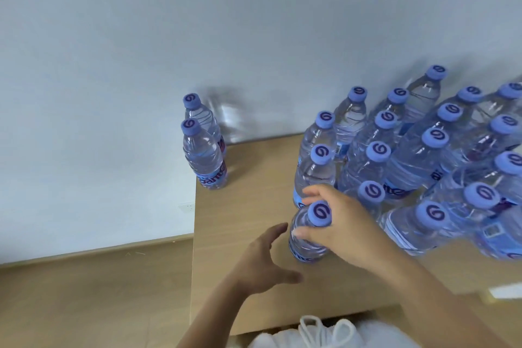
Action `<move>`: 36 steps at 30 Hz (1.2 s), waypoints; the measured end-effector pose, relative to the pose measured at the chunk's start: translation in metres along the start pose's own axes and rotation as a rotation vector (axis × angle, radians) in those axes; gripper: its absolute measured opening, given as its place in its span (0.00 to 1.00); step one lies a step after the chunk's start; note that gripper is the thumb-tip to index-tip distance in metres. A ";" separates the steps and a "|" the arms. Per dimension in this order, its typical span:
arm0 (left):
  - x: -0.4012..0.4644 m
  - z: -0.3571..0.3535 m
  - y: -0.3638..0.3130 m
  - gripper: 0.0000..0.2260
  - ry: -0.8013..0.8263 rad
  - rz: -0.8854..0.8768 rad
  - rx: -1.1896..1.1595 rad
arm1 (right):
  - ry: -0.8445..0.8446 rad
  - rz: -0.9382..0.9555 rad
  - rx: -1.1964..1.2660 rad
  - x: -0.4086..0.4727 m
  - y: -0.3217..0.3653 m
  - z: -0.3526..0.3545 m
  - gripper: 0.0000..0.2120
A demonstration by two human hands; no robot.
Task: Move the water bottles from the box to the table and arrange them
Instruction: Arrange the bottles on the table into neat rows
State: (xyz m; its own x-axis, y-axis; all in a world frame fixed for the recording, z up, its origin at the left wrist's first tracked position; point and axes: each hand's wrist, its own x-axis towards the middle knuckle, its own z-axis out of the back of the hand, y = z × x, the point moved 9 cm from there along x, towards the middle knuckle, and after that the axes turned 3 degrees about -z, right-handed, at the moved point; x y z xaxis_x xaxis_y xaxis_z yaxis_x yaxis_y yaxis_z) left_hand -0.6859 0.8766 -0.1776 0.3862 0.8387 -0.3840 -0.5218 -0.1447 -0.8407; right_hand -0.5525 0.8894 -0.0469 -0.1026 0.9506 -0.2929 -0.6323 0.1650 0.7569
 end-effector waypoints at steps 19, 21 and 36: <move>-0.064 0.071 -0.039 0.27 -0.685 -0.075 -0.491 | -0.128 0.131 0.253 0.043 0.082 0.011 0.30; -0.072 0.078 -0.036 0.29 -0.702 -0.054 -0.427 | -0.122 0.169 0.296 0.045 0.088 0.006 0.28; -0.077 0.113 0.017 0.27 -0.566 -0.010 -0.461 | 0.284 0.284 0.374 0.078 0.123 -0.063 0.17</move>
State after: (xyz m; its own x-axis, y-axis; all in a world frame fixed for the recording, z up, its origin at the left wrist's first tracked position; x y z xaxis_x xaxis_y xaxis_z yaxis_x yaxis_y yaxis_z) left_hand -0.8102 0.8690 -0.1193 -0.1289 0.9660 -0.2243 -0.0985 -0.2376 -0.9664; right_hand -0.6868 0.9668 -0.0138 -0.4657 0.8714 -0.1539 -0.2388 0.0437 0.9701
